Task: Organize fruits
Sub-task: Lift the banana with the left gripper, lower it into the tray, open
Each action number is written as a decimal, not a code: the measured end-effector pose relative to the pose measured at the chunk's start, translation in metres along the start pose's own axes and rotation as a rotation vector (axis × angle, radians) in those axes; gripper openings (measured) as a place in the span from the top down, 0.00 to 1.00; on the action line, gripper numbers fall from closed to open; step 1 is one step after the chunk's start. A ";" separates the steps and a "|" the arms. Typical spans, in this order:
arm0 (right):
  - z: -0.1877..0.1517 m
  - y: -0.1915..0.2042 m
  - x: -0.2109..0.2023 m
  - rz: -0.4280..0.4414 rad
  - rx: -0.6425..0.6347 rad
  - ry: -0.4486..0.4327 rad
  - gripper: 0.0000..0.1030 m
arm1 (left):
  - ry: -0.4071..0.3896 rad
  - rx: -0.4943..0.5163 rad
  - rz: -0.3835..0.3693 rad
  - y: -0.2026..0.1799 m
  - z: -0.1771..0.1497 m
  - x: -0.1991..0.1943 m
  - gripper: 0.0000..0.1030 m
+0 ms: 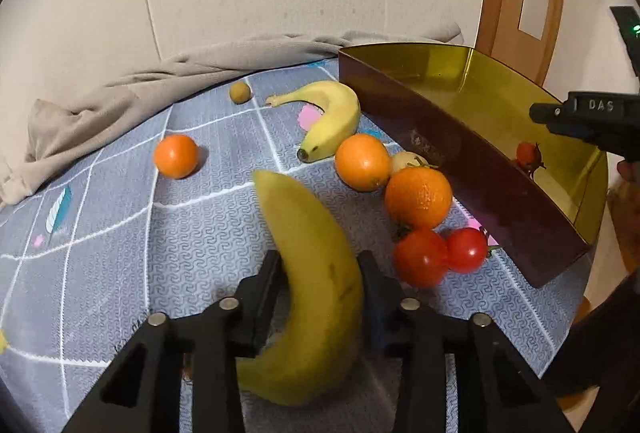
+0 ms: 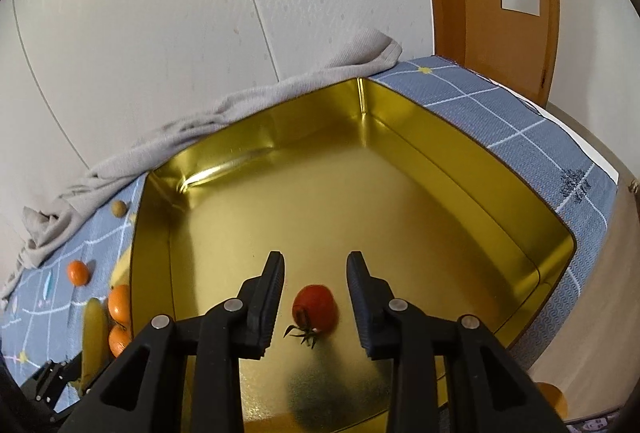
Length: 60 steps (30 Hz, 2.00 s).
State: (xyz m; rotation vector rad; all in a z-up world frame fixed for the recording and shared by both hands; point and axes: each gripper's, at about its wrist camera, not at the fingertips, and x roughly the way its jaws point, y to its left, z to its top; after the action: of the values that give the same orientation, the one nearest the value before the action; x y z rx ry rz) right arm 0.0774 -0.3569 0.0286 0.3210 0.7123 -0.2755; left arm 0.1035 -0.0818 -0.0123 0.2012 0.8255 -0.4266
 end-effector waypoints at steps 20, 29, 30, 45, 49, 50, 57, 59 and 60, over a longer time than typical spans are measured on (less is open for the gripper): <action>0.011 -0.040 -0.017 0.035 0.189 -0.060 0.68 | -0.207 -0.122 -0.166 -0.025 0.046 -0.059 0.71; 0.014 -0.054 -0.017 0.066 0.256 -0.054 0.68 | -0.154 -0.065 -0.223 -0.089 0.097 -0.032 0.71; 0.014 -0.055 -0.017 0.067 0.260 -0.054 0.68 | -0.144 -0.048 -0.229 -0.095 0.102 -0.027 0.73; 0.015 -0.060 -0.013 0.126 0.287 -0.016 0.68 | -0.066 -0.057 -0.233 -0.111 0.110 0.008 0.61; 0.014 -0.051 -0.012 0.135 0.255 -0.007 0.68 | -0.135 -0.120 -0.227 -0.086 0.103 -0.012 0.32; 0.014 -0.049 -0.013 0.136 0.246 -0.008 0.68 | -0.143 -0.134 -0.221 -0.077 0.101 -0.016 0.32; 0.011 -0.025 -0.015 0.195 0.151 -0.012 0.68 | -0.150 -0.191 -0.139 -0.014 0.068 -0.035 0.23; 0.010 -0.015 -0.016 0.226 0.115 -0.015 0.68 | -0.121 -0.186 -0.119 -0.003 0.053 -0.037 0.23; 0.009 -0.009 -0.017 0.242 0.088 -0.018 0.68 | -0.111 -0.180 -0.117 0.000 0.046 -0.037 0.23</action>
State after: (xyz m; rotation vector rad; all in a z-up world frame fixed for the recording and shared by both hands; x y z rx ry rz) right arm 0.0671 -0.3659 0.0451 0.4834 0.6380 -0.0800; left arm 0.1117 -0.0862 0.0461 -0.0379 0.7636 -0.4661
